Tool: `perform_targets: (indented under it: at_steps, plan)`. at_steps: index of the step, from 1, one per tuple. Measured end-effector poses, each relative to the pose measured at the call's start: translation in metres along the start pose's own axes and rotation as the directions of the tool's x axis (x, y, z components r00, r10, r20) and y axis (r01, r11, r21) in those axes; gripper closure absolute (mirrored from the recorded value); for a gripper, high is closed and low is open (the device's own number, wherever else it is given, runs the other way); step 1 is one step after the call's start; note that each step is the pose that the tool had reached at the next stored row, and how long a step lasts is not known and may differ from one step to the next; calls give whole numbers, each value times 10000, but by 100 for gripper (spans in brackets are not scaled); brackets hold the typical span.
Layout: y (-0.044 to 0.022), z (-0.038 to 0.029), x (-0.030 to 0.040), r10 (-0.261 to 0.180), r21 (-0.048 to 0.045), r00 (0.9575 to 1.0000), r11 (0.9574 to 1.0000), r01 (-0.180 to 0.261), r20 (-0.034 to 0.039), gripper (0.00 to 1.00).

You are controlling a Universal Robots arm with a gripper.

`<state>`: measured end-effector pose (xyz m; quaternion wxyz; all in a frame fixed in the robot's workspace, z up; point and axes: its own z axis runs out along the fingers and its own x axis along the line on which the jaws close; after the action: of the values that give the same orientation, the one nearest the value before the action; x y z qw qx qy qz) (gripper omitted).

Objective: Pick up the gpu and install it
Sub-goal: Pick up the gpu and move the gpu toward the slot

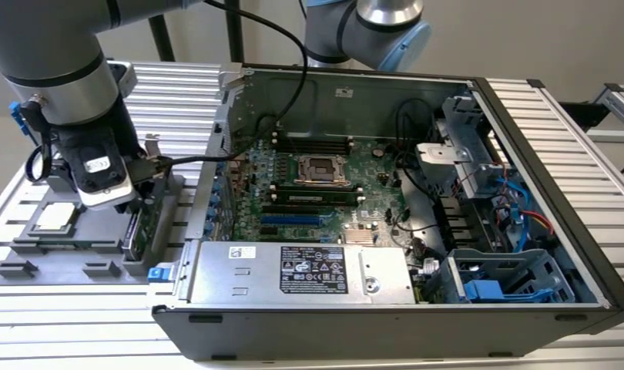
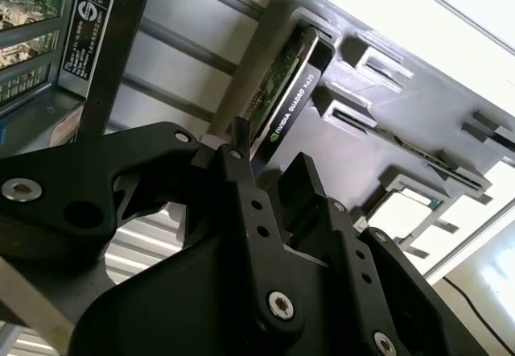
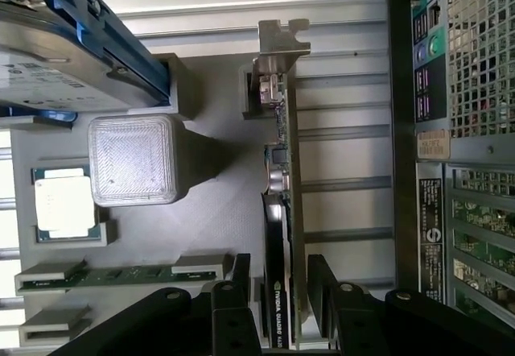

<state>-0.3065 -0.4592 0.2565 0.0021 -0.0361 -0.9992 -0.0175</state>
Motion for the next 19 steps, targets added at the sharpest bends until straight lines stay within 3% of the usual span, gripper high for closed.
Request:
perform_targets:
  at_steps: [19]
  plan:
    - [-2,59,0,0,1,10000,10000,0,-17,0]
